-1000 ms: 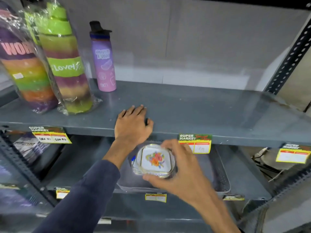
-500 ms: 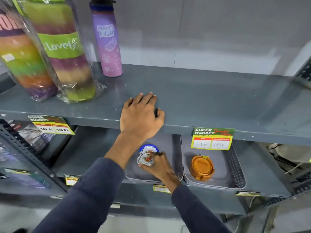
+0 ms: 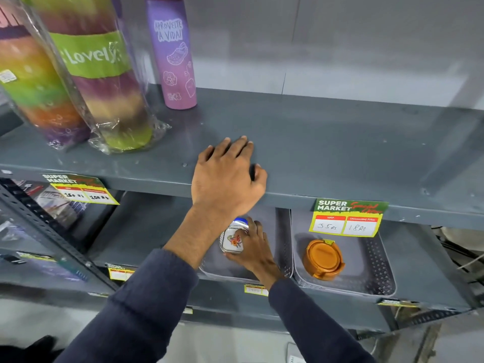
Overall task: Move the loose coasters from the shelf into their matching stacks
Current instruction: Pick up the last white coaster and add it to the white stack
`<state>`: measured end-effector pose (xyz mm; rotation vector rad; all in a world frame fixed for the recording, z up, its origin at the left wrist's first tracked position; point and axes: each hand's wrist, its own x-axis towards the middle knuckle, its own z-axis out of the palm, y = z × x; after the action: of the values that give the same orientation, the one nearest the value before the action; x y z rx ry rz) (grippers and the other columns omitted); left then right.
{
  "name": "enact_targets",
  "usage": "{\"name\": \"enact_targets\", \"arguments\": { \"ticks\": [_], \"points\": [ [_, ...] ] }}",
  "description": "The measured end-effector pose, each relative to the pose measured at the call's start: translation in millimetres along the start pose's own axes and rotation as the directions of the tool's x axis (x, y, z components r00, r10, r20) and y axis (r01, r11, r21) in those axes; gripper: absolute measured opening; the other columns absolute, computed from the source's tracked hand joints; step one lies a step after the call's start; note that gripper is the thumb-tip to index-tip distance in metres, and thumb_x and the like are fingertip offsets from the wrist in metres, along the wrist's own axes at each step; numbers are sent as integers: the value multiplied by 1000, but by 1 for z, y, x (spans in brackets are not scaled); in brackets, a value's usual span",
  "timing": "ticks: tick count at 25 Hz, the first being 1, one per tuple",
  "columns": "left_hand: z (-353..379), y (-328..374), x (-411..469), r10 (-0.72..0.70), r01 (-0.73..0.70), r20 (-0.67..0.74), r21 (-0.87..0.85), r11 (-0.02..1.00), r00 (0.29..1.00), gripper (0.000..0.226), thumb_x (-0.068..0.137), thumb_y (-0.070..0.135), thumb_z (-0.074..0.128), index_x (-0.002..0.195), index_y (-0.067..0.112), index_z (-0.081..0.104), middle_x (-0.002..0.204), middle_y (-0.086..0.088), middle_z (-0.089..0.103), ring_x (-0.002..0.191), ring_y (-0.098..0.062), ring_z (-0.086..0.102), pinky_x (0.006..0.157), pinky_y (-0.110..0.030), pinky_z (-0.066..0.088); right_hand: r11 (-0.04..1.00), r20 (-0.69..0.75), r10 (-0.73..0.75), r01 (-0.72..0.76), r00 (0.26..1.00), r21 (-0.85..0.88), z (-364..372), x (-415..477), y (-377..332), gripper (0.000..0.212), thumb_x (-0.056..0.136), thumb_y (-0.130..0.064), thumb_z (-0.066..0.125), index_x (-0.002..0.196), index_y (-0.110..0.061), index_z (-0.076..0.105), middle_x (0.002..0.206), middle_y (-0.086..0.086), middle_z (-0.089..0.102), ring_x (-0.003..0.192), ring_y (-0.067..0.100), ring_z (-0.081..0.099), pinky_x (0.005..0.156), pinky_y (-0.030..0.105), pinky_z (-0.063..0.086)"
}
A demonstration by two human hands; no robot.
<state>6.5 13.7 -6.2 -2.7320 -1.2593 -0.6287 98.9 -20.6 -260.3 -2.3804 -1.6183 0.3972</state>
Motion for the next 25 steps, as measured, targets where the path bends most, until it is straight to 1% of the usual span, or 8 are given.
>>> {"name": "enact_targets", "arguments": {
  "ticks": [1, 5, 13, 15, 18, 20, 23, 25],
  "points": [
    [0, 0, 0, -1, 1, -4, -1, 1000, 1000, 62, 86, 42, 31, 140, 20, 52, 151, 7, 48, 141, -18, 42, 115, -42, 29, 1000, 27, 11, -12, 1000, 23, -1, 1, 1, 76, 76, -61, 73, 138, -21, 56, 163, 8, 25, 145, 31, 32, 117, 43, 35],
    [0, 0, 0, -4, 4, -17, -1, 1000, 1000, 60, 87, 41, 33, 140, 20, 52, 151, 7, 49, 141, -18, 43, 114, -41, 29, 996, 61, 42, -46, 997, 77, -8, 4, 2, 70, 78, -55, 75, 138, -23, 56, 154, 9, 41, 133, 32, 49, 114, 38, 37],
    [-1, 1, 0, -14, 14, 7, 7, 1000, 1000, 59, 88, 41, 34, 141, 21, 50, 153, 8, 46, 142, -17, 40, 115, -40, 28, 998, 110, 27, -34, 994, 60, -11, 8, 9, 59, 91, -42, 70, 145, -24, 54, 152, 12, 41, 129, 35, 46, 113, 37, 39],
    [-1, 1, 0, -14, 14, 11, 9, 1000, 1000, 60, 88, 42, 33, 142, 22, 50, 153, 8, 45, 143, -17, 39, 116, -40, 27, 999, 95, 40, -42, 995, 12, -10, 8, 8, 69, 87, -49, 72, 147, -24, 48, 152, 11, 42, 129, 35, 47, 112, 39, 39],
    [-2, 2, -1, -14, 14, 0, 8, 1000, 1000, 61, 87, 42, 32, 141, 21, 51, 152, 8, 46, 142, -18, 40, 115, -41, 28, 997, 61, 64, -66, 996, 26, -15, 13, 5, 107, 67, -61, 84, 153, -26, 32, 162, 7, 27, 137, 36, 41, 110, 46, 41],
    [-2, 2, -1, -12, 12, 3, 6, 1000, 1000, 62, 86, 43, 31, 141, 21, 51, 152, 8, 46, 142, -17, 40, 116, -41, 28, 997, 78, 53, -57, 995, 51, -20, 20, 4, 121, 61, -60, 89, 156, -24, 24, 166, 6, 22, 142, 34, 37, 111, 50, 42],
    [-2, 1, -1, -15, 15, 16, 6, 1000, 1000, 63, 87, 43, 30, 142, 22, 49, 153, 8, 45, 143, -17, 39, 117, -41, 26, 998, 138, 22, -29, 990, 49, -23, 27, 3, 125, 61, -56, 91, 159, -22, 20, 165, 5, 26, 143, 33, 38, 112, 50, 42],
    [-2, 1, -1, -15, 15, 21, 10, 1000, 1000, 63, 87, 44, 29, 143, 22, 49, 154, 9, 44, 143, -16, 38, 117, -40, 26, 999, 174, 6, -15, 985, 51, -22, 28, 3, 122, 63, -54, 91, 159, -22, 22, 164, 6, 28, 143, 33, 39, 112, 49, 43]
  ]
}}
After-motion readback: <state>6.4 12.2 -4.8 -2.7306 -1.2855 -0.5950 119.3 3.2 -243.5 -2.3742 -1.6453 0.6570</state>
